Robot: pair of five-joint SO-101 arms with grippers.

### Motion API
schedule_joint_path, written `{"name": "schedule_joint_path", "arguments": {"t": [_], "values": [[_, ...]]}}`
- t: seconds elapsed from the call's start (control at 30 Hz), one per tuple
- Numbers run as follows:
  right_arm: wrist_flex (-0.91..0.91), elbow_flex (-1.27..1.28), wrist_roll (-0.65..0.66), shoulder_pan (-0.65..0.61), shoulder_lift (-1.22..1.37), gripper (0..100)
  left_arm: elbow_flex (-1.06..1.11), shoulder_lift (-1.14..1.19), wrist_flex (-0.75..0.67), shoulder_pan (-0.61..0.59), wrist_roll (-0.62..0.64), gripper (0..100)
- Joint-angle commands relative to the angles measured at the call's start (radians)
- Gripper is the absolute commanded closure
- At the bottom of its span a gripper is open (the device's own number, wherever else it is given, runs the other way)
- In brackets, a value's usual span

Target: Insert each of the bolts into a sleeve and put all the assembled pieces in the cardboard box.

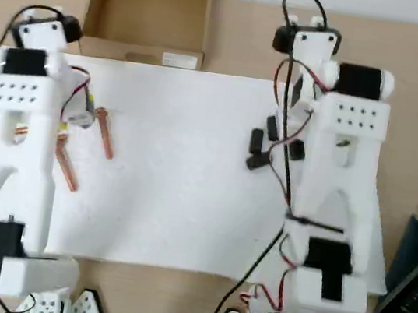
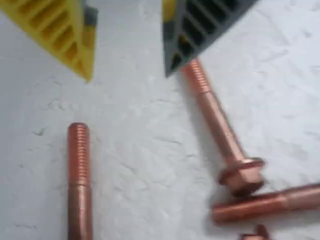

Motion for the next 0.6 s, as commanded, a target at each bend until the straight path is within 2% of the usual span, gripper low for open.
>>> {"name": "schedule_joint_path", "arguments": {"t": [0.0, 0.2, 0.57], "values": [[-0.023, 0.087, 0.006, 0.002, -0.122, 98.8, -0.101, 0.081, -0.005, 0.035, 0.061, 90], [-0.106, 0.262, 0.003, 0.002, -0.222, 98.8, -0.184, 0.245, -0.006, 0.044, 0.124, 90], [-0.27, 0.455, 0.006, 0.002, -0.271, 98.8, -0.308, 0.449, -0.1, 0.041, 0.118, 89]]}}
